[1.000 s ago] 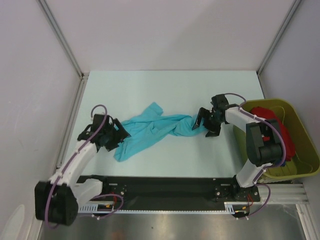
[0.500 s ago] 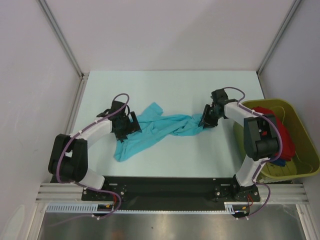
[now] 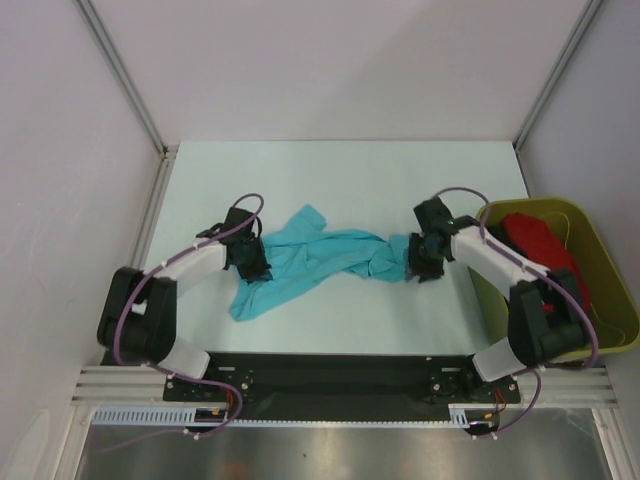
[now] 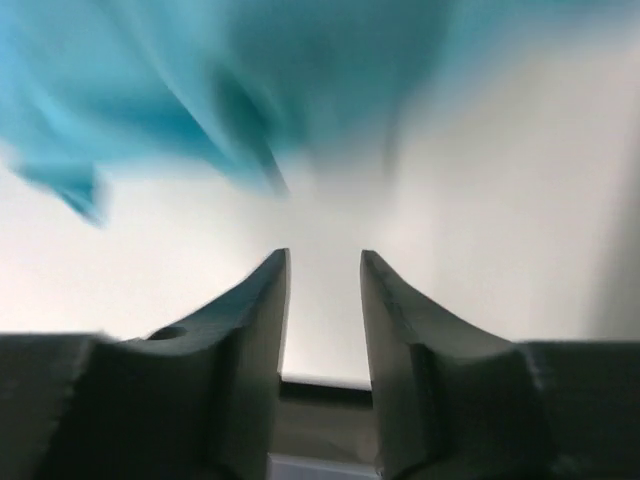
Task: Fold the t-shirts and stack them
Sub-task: Move the tshirt to the center of the board, then flatten the tshirt out
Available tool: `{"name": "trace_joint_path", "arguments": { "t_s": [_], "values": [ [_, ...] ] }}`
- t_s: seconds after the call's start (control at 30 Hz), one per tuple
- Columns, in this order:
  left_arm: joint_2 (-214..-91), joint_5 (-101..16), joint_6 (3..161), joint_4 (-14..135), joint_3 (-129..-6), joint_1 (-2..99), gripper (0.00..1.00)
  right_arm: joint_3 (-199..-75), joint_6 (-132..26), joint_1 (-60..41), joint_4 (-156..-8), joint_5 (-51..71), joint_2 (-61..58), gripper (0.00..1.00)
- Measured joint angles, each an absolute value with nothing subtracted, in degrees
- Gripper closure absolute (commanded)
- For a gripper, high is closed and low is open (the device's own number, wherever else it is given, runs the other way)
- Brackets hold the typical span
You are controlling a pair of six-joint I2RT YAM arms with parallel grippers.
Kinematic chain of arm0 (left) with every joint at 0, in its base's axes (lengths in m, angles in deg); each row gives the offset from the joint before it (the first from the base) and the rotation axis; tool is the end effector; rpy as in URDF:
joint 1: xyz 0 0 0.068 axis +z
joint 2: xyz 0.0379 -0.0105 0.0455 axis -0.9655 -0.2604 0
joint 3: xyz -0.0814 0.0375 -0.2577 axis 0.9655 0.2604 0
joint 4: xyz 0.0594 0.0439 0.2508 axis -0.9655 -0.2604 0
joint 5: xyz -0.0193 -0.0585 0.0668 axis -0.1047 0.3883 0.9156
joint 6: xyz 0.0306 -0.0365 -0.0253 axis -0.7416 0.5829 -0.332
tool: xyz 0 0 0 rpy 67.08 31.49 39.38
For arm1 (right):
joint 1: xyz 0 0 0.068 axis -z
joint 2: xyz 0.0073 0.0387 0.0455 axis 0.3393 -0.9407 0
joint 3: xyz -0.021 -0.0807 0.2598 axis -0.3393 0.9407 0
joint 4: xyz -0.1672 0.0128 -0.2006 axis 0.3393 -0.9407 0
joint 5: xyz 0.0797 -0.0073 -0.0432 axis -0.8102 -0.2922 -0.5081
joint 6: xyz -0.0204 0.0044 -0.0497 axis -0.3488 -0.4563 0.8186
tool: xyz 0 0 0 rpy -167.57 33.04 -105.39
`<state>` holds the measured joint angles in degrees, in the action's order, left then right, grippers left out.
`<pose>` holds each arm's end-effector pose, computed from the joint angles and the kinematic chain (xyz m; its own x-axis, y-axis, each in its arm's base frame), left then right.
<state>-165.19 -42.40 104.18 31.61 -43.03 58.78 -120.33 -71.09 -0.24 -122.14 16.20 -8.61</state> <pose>0.2668 -0.0824 0.1662 -0.9160 -0.3098 -0.2548 -0.2202 0.9193 -0.3261 0.2747 0.1017 0.2067 -0.9489 0.1029 -0.2984 0.0520 0.9834 0.1737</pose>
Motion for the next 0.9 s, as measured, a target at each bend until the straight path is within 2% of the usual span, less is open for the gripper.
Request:
{"name": "trace_joint_path", "arguments": {
  "t_s": [0.1, 0.17, 0.3, 0.33, 0.37, 0.4, 0.43, 0.47, 0.5, 0.53, 0.77, 0.9],
  "values": [
    [-154.4, -41.8, 104.5, 28.2, -41.2, 56.2, 1.0, -113.0, -71.6, 0.9, -128.4, 16.2, 1.1, 0.28],
    [-144.3, -41.6, 105.1, 25.9, -40.4, 54.2, 1.0, -112.1, -71.6, 1.8, -130.8, 16.1, 6.2, 0.22],
    [-127.9, -41.4, 107.1, 21.2, -38.5, 53.2, 1.0, -115.5, -71.0, 3.5, -129.3, 14.0, 9.1, 0.2],
    [-124.4, -40.9, 107.8, 19.1, -37.9, 53.2, 0.96, -117.7, -71.0, 4.2, -129.2, 13.5, 7.5, 0.2],
    [-121.3, -40.5, 108.1, 17.1, -37.3, 53.2, 0.8, -120.3, -71.0, 4.6, -128.5, 12.9, 5.0, 0.2],
    [-119.0, -40.5, 108.3, 15.6, -36.8, 53.3, 0.31, -122.9, -70.9, 4.9, -127.8, 12.6, 1.9, 0.19],
    [-117.2, -40.5, 108.7, 14.0, -36.3, 53.4, 0.2, -125.7, -70.8, 5.0, -126.8, 12.2, -1.3, 0.19],
    [-115.8, -40.8, 109.6, 12.6, -35.9, 53.6, 0.16, -129.1, -70.6, 5.1, -125.9, 11.8, -5.2, 0.19],
    [-115.2, -41.2, 110.3, 11.0, -35.5, 53.8, 0.06, -131.1, -70.4, 5.0, -124.8, 11.4, -7.8, 0.19],
    [-115.2, -41.4, 110.7, 9.6, -35.3, 54.0, 0.02, -133.8, -70.2, 5.1, -124.4, 11.1, -10.9, 0.19],
    [-117.4, -37.6, 109.4, 5.7, -38.7, 55.7, 0.0, -144.7, -69.1, 4.9, -124.1, 9.0, -22.6, 0.15],
    [-129.6, -37.9, 103.7, 13.7, -41.4, 59.9, 0.0, -145.1, -67.1, 4.3, -125.9, 9.9, -23.7, 0.12]
  ]
}}
